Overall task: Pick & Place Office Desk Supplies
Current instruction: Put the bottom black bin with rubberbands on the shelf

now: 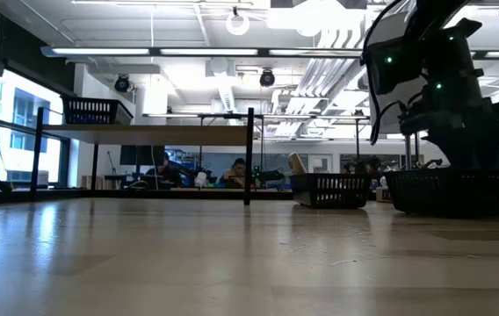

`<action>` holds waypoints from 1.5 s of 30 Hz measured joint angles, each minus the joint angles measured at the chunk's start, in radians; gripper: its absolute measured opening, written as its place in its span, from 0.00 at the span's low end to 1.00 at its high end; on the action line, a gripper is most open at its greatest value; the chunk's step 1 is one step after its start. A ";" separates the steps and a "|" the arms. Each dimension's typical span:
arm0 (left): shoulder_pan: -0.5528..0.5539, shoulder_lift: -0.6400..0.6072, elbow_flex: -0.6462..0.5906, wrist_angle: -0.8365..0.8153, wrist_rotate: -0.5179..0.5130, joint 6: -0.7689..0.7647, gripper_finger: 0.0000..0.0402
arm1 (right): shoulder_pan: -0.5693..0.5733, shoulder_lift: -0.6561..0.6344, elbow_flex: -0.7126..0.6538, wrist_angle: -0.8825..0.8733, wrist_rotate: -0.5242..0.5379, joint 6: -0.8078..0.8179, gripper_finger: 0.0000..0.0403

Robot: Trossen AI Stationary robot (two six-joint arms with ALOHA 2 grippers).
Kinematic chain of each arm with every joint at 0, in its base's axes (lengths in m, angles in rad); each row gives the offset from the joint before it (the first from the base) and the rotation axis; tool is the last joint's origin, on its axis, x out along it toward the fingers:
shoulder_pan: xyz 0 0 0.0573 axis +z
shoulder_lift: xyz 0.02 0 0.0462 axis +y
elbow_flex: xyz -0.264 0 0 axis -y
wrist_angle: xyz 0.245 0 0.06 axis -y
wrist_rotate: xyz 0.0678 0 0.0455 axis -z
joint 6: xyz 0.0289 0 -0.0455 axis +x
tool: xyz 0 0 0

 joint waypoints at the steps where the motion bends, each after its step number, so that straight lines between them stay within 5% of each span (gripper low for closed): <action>1: 0.000 0.000 0.000 0.000 0.000 0.000 0.20 | 0.000 0.004 0.000 0.004 0.000 0.000 0.48; 16: 0.000 0.000 0.000 0.000 0.000 0.000 0.20 | 0.041 0.005 -0.045 0.080 -0.035 0.000 0.46; 27: 0.000 0.044 0.001 0.000 -0.139 0.017 0.20 | 0.117 0.005 -0.045 0.130 -0.102 -0.044 0.06; 35: 0.020 0.202 0.001 0.024 -0.184 0.352 0.20 | 0.184 0.004 -0.043 0.255 -0.187 -0.023 0.02; 45: 0.079 0.412 0.001 0.242 -0.207 0.539 0.20 | 0.277 0.005 -0.043 0.522 -0.221 0.064 0.01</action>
